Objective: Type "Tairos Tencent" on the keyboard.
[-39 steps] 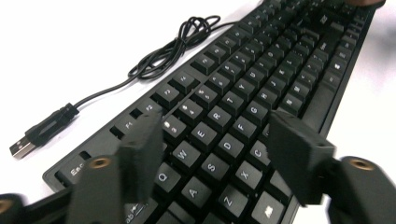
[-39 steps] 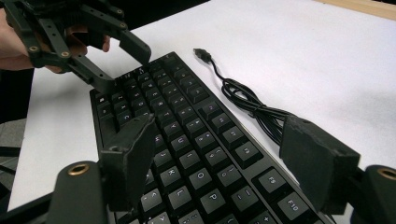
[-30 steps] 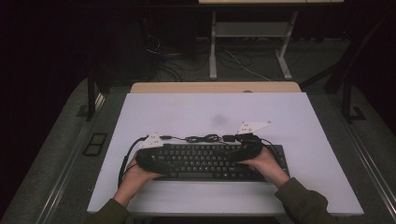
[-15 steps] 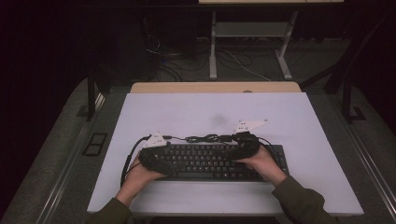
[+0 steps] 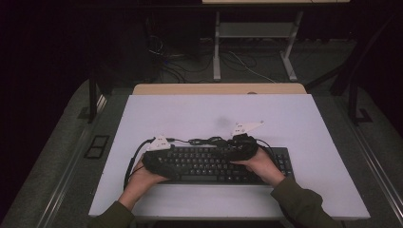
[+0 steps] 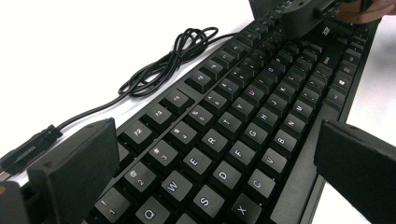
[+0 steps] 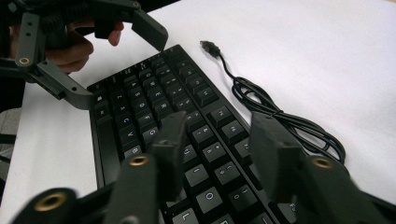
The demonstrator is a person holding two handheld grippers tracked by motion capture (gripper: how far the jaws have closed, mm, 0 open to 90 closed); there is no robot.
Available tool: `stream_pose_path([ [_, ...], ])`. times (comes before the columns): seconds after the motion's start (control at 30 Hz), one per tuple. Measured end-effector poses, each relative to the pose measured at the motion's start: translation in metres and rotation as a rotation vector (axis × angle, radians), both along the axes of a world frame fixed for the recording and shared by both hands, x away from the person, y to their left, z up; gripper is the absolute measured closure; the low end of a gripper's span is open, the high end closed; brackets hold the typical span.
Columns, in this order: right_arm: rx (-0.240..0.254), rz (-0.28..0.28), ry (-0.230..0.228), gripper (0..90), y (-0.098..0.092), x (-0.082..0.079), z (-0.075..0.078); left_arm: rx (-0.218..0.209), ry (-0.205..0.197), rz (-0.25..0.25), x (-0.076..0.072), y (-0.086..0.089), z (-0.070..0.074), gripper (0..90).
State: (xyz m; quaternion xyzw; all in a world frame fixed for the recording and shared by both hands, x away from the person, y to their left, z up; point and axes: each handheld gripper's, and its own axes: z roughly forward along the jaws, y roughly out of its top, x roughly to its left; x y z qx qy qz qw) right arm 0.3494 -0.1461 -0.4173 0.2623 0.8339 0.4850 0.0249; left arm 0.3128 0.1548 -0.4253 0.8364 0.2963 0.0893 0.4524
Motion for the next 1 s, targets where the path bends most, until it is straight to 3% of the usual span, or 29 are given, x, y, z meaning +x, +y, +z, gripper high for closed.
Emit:
stream_pose_path([
  [0.2,-0.035,0.025,0.012,73.4,0.008,0.001,-0.005,0.000,-0.001,-0.003,0.000,0.000,-0.001,0.0],
  [0.5,-0.073,0.070,0.018,87.6,0.017,0.000,-0.011,0.002,-0.002,-0.004,0.000,0.001,-0.001,0.0],
  [1.0,-0.135,0.099,0.037,89.1,0.023,-0.001,-0.016,0.007,-0.002,-0.007,0.000,0.000,-0.002,0.0],
])
